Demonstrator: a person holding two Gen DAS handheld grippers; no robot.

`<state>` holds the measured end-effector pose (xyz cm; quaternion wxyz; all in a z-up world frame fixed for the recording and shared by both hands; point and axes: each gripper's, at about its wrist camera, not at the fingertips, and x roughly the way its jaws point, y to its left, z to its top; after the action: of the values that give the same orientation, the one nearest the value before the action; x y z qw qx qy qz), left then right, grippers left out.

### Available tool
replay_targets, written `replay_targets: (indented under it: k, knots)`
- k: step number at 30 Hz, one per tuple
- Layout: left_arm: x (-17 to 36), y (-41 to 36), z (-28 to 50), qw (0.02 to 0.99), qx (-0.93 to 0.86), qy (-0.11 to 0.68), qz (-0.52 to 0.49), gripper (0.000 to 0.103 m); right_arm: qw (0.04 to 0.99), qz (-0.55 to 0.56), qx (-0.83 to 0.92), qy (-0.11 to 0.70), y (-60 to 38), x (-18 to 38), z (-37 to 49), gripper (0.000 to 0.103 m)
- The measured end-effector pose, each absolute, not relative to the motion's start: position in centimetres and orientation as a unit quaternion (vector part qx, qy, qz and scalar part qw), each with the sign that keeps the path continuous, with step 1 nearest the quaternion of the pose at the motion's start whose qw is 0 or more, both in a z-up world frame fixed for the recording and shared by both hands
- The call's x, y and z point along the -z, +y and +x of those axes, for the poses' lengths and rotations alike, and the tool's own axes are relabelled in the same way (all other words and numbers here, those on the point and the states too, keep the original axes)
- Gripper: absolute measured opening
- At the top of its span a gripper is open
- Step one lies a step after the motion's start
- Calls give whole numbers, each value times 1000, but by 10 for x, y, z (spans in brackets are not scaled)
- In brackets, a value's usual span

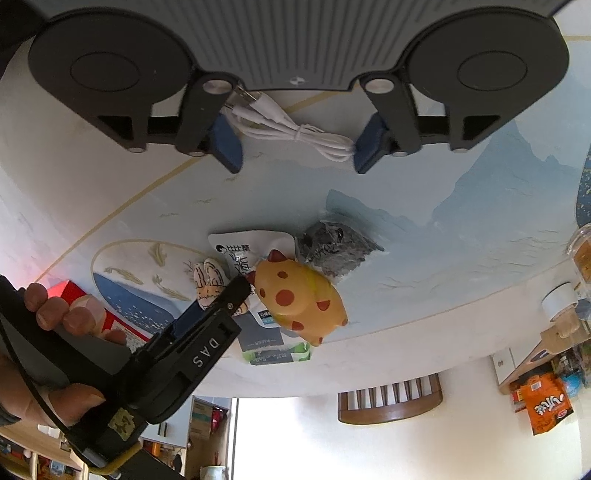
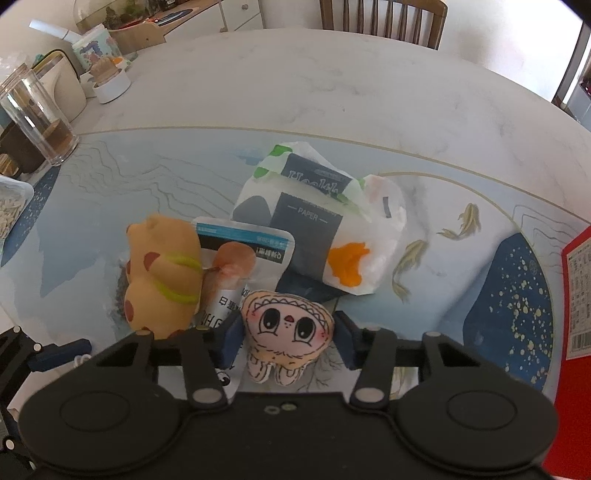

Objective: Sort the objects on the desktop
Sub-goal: 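Grasp the white USB cable with the left tool while the right tool grasps the cartoon plush, then lift the cable and plush with both tools and carry them toward the shoebox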

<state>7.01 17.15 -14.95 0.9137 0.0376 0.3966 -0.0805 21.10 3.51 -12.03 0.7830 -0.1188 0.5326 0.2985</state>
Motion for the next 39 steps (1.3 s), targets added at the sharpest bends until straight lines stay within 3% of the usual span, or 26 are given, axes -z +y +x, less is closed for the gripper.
replay_targets:
  k: [5,13,20,39]
  knots:
    - [148,174,70,916,73,393,34,40,787,-113,-298,529,31,114,209,50]
    - [147,175,70,918,59,391,21,23,790,-106,-299,524,18,107,203,50]
    - [147,174,67,919,60,390,2,16,795,-99,-298,519,0,97,198,50]
    - [127,146,62,923,66,378,0,10,801,-75,-289,519,-64,72,183,50]
